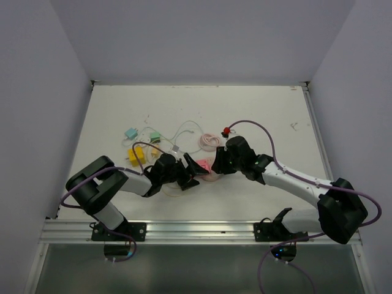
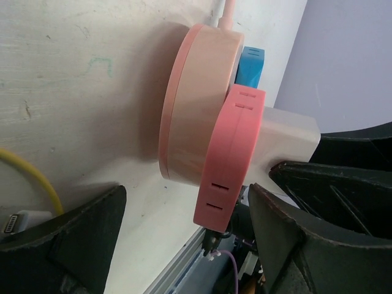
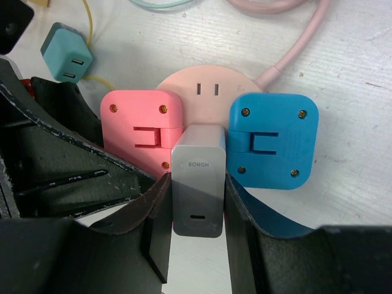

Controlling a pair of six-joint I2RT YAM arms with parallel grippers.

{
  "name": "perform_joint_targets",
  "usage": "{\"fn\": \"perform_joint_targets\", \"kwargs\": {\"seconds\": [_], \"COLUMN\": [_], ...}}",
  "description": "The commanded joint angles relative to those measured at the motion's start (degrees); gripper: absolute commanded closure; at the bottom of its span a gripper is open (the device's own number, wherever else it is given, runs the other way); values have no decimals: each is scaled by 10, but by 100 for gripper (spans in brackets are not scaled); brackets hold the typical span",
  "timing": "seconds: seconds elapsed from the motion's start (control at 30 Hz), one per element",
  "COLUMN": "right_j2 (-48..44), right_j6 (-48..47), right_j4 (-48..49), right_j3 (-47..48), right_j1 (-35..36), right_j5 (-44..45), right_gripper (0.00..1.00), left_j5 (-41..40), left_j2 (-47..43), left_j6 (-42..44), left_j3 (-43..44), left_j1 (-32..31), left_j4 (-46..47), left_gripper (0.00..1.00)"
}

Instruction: Pull the plug off the socket

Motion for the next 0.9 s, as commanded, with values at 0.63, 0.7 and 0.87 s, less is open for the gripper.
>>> {"fn": "perform_joint_targets", "kwargs": {"seconds": [0.63, 0.7, 0.87], "right_j2": [-8, -6, 6], "right_j6": [65, 66, 73], "right_j4": [85, 88, 92], "right_j3": [-24, -24, -17], "right_j1": [3, 3, 4], "right_j5": [-46, -48, -57], "right_gripper": [100, 100, 100], "left_j5": [-112, -112, -109], "left_j2": [41, 44, 42], "left_j6": [48, 50, 65], "left_j3": [-27, -29, -21], "left_j1": [4, 4, 3], "left_j4": [142, 149, 143], "left_gripper": [24, 27, 37]}}
